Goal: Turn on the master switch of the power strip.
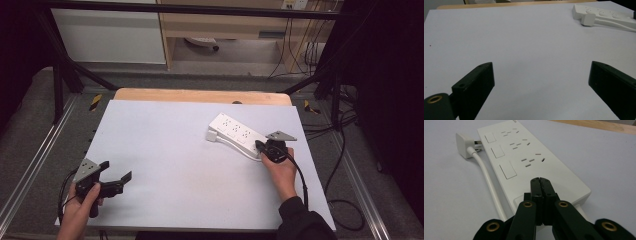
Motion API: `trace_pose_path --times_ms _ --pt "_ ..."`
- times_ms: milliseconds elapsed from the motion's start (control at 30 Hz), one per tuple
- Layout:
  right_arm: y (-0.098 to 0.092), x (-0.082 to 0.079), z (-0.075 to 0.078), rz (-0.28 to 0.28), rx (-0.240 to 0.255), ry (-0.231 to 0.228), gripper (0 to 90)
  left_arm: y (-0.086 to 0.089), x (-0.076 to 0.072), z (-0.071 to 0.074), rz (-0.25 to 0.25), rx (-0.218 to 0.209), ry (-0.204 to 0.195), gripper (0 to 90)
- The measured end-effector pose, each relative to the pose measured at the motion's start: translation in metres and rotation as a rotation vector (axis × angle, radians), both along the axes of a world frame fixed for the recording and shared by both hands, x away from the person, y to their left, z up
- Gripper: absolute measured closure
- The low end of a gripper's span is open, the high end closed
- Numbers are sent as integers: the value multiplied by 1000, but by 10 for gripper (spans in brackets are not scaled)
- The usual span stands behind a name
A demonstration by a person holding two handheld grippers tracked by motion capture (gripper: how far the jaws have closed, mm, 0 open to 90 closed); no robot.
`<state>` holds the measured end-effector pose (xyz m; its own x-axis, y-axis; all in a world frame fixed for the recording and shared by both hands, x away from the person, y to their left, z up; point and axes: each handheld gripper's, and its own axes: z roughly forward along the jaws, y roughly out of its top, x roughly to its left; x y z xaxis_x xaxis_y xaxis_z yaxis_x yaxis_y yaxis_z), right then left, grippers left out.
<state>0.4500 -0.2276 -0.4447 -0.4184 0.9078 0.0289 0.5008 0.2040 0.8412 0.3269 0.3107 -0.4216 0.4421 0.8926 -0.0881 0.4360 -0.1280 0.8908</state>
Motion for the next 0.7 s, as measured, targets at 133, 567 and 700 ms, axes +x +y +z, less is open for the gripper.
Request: trace_pose_path --times_ms 133,567,700 --pt "0 0 0 -4 9 6 900 0 0 0 -1 0 0 64" --pt "-1 0 3 -6 33 -2 900 0 0 0 -1 0 -1 64" --pt "0 1 6 1 33 -7 900 1 0 0 -1 1 -1 64"
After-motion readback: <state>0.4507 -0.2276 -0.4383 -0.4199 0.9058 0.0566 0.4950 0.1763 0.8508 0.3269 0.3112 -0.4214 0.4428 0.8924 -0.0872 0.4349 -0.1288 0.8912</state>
